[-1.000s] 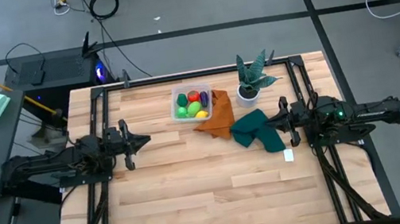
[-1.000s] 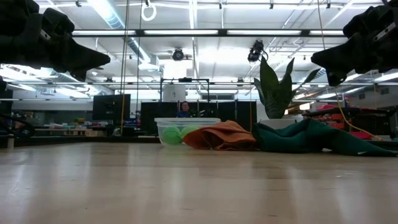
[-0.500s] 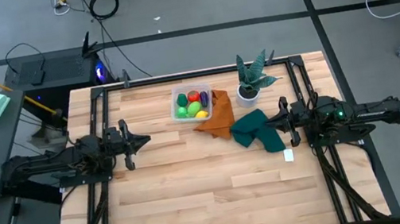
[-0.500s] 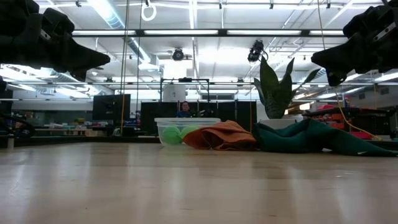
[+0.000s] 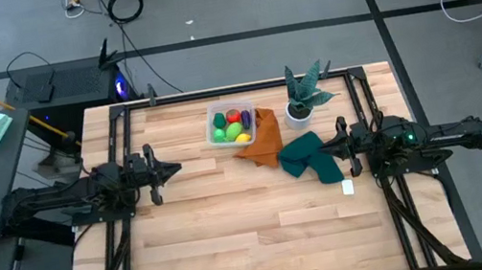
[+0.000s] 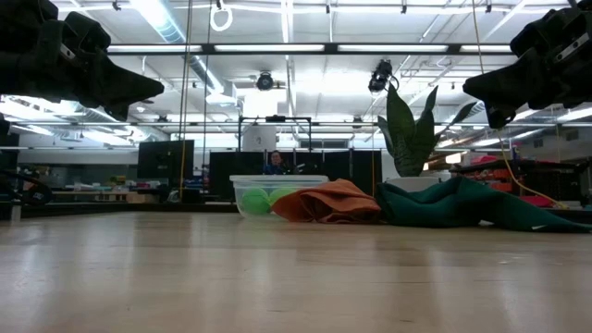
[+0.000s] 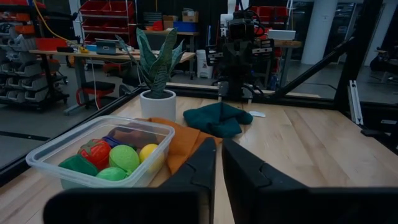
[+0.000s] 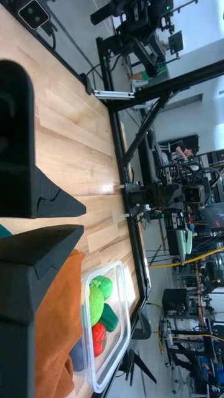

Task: Pick and placing Produce into tupperware
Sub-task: Return to Home Position

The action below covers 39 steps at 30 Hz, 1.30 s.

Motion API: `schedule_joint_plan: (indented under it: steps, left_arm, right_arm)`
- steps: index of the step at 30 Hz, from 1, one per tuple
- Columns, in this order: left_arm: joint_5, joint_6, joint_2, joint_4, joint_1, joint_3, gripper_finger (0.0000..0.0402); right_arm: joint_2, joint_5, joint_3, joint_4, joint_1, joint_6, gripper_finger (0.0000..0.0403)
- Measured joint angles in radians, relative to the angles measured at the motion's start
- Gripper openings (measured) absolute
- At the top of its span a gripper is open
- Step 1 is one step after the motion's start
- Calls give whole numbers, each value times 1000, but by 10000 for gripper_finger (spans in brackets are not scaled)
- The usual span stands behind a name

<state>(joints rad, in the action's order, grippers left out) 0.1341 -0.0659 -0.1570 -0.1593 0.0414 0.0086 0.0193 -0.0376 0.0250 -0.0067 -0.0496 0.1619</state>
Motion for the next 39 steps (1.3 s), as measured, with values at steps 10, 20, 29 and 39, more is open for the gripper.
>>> schedule_joint_plan:
  steps: [10, 20, 29, 39]
  left_arm:
    - [0, -1, 0, 0, 0, 0, 25]
    - [0, 0, 0, 0, 0, 0, 40]
    - [0, 0, 0, 0, 0, 0, 30]
    - [0, -1, 0, 0, 0, 0, 31]
  right_arm:
    - [0, 0, 0, 0, 0, 0, 0]
    - [0, -2, -1, 0, 0, 0, 0]
    - [0, -2, -1, 0, 0, 0, 0]
    - [0, -2, -1, 0, 0, 0, 0]
